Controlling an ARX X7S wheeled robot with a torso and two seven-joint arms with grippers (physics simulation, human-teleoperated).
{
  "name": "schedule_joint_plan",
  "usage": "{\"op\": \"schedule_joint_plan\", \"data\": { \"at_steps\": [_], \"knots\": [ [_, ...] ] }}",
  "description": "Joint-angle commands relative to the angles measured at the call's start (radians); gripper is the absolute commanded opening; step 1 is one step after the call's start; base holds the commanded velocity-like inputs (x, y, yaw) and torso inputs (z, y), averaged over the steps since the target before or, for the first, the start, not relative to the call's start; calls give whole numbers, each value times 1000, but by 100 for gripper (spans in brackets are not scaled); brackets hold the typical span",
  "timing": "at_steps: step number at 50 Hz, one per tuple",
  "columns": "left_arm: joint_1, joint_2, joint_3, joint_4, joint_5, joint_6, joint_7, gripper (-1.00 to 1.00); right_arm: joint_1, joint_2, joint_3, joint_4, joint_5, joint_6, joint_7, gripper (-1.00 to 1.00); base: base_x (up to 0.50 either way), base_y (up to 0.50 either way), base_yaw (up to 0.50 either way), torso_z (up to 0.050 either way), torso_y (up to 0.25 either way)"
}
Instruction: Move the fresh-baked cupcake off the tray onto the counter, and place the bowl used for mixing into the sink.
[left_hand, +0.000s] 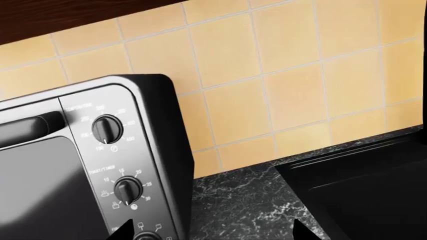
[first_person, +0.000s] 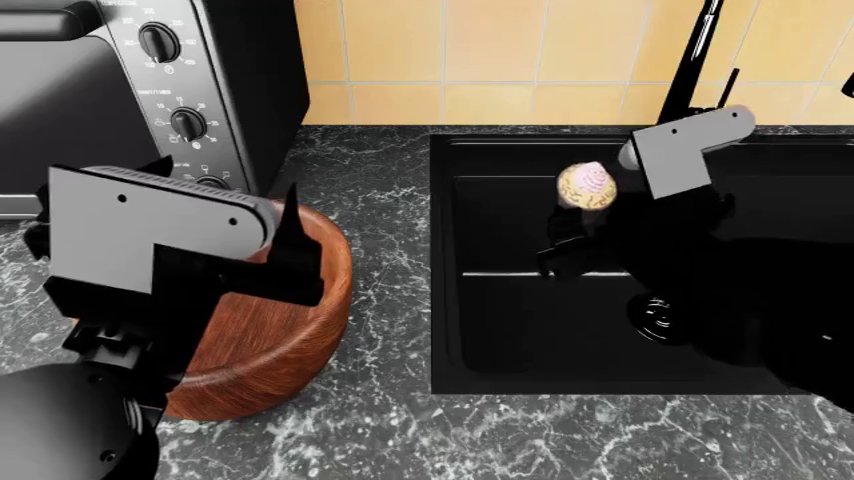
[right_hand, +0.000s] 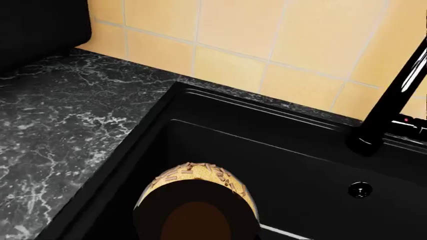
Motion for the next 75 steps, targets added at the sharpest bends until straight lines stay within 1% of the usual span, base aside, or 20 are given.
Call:
{"op": "schedule_joint_plan", "data": {
  "at_steps": [1,6,12,16,19,22,24,30,33,34,35,37,48,53,58,64,75],
  "knots": [
    [24,-15,-15,11,-10,18,-3,100,99,-130,2,101,-48,7,-116,-100,0,0,0,0,0],
    [49,-24,-23,17,2,35,6,100,163,-225,-13,208,-82,12,-188,-100,0,0,0,0,0],
    [53,-25,-20,14,10,39,14,100,221,-310,-36,340,-129,12,-264,-100,0,0,0,0,0],
    [54,-19,-13,10,20,44,20,100,267,-406,-63,500,-182,-11,-362,-100,0,0,0,0,0],
    [54,-17,-10,8,21,44,20,100,288,-453,-73,586,-207,-28,-410,-100,0,0,0,0,0],
    [53,-18,-8,2,26,45,24,100,318,-531,-88,738,-249,-68,-487,-100,0,0,0,0,0],
    [53,-18,-5,0,31,45,25,100,327,-558,-94,790,-262,-81,-517,-100,0,0,0,0,0],
    [60,-19,-6,0,39,55,30,100,366,-691,-116,1028,-314,-153,-642,-100,0,0,0,0,0],
    [84,-21,-9,-1,54,70,39,100,398,-795,-115,1256,-340,-228,-747,-100,0,0,0,0,0],
    [78,-22,-10,-3,48,67,35,100,413,-846,-111,1366,-345,-265,-798,-100,0,0,0,0,0],
    [72,-22,-11,-4,41,64,31,100,418,-859,-110,1400,-333,-276,-815,-100,0,0,0,0,0],
    [64,-21,-9,-3,37,60,28,100,415,-860,-131,1399,-290,-284,-813,-100,0,0,0,0,0],
    [39,-15,4,-19,41,53,33,100,400,-860,-385,1407,46,-356,-814,-100,0,0,0,0,0],
    [44,-19,6,-20,47,56,35,100,378,-860,-488,1397,156,-392,-810,-100,0,0,0,0,0],
    [50,-24,4,-19,48,60,36,100,352,-860,-554,1381,198,-404,-800,-100,0,0,0,0,0],
    [59,-22,10,-25,65,69,46,100,322,-860,-586,1358,182,-401,-792,-100,0,0,0,0,0],
    [63,-23,18,-27,72,70,44,100,280,-861,-578,1335,153,-389,-802,-100,0,0,0,0,0]
  ]
}}
